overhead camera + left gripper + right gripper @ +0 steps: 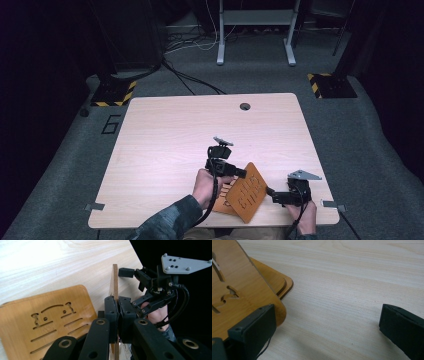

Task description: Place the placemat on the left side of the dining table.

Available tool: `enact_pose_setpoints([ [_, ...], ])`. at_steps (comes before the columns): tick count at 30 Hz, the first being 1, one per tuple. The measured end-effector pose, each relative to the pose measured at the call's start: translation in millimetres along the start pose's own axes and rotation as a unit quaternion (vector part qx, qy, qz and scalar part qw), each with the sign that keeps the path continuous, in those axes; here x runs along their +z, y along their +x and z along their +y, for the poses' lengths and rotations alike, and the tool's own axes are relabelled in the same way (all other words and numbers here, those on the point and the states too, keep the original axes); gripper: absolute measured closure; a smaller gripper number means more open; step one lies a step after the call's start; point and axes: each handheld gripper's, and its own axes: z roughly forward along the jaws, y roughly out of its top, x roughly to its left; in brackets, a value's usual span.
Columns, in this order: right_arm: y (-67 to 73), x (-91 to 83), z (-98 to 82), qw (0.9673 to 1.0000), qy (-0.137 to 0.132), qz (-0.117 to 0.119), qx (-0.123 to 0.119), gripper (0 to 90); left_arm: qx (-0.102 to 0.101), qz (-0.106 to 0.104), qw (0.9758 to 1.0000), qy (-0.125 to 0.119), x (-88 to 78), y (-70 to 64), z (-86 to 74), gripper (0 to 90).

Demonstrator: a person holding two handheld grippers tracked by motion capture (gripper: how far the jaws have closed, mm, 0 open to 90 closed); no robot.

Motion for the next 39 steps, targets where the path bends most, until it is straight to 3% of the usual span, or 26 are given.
enact_pose_setpoints([
  [24, 3.0, 7.3, 3.6, 0.9990, 0.015, -0.034, -0.025, 0.7, -0.010, 0.005, 0.9992, -0.038, -44.3, 28.4, 6.1, 87.0],
  [39, 8.3, 10.8, 4.1, 0.9969, 0.026, -0.059, -0.046, 0.7, -0.027, 0.020, 0.9964, -0.077, -82.0, 52.5, 8.7, 87.0],
])
